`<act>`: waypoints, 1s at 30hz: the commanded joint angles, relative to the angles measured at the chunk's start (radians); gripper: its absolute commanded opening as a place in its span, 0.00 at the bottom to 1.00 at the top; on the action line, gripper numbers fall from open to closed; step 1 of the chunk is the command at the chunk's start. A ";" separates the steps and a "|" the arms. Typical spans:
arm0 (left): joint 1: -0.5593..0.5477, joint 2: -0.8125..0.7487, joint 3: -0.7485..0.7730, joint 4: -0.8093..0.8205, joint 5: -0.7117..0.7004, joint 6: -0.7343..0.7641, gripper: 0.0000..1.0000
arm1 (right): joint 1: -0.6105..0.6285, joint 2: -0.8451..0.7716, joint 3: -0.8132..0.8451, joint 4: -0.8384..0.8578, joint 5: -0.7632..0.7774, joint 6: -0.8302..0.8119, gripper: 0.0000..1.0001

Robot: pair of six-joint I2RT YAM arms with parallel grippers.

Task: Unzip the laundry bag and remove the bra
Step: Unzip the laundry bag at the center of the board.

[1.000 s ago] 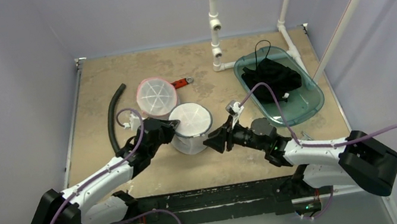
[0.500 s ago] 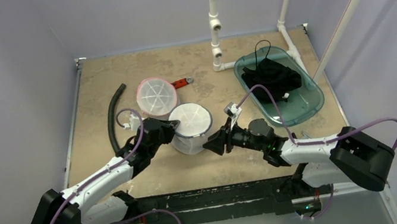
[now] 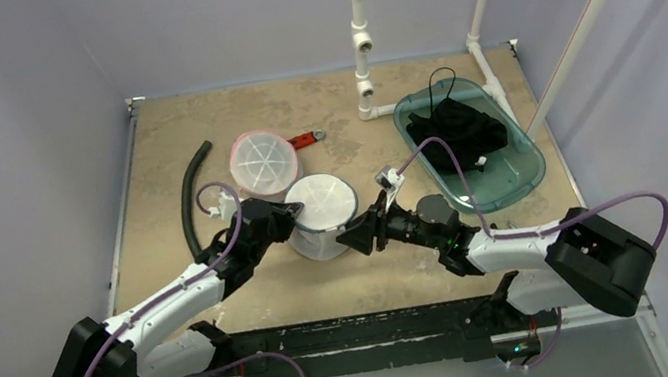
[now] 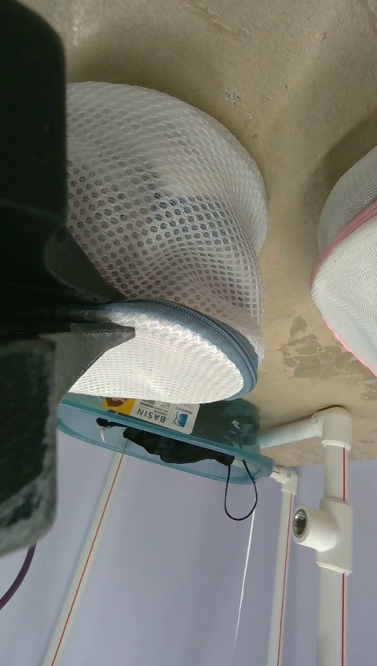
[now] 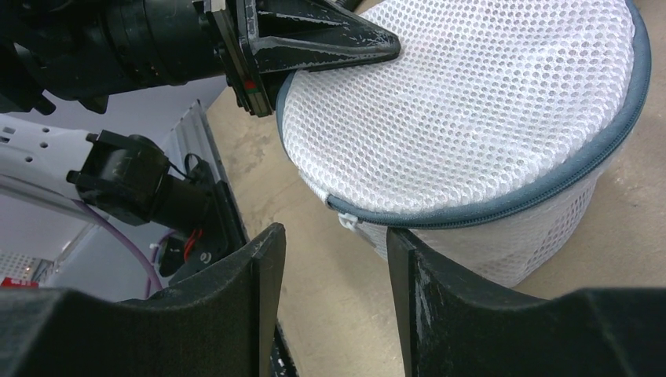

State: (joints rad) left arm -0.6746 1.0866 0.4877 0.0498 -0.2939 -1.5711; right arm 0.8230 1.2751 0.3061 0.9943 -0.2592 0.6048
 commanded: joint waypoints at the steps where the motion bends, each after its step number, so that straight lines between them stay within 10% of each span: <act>1: -0.002 0.008 0.026 -0.011 0.015 0.008 0.00 | -0.006 0.005 0.038 0.056 -0.026 0.007 0.53; 30: -0.003 -0.001 0.000 0.021 0.024 0.009 0.00 | -0.006 0.041 0.044 0.067 0.028 0.026 0.30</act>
State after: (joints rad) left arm -0.6746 1.0866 0.4877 0.0589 -0.2871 -1.5711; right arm 0.8227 1.3067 0.3161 1.0092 -0.2569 0.6224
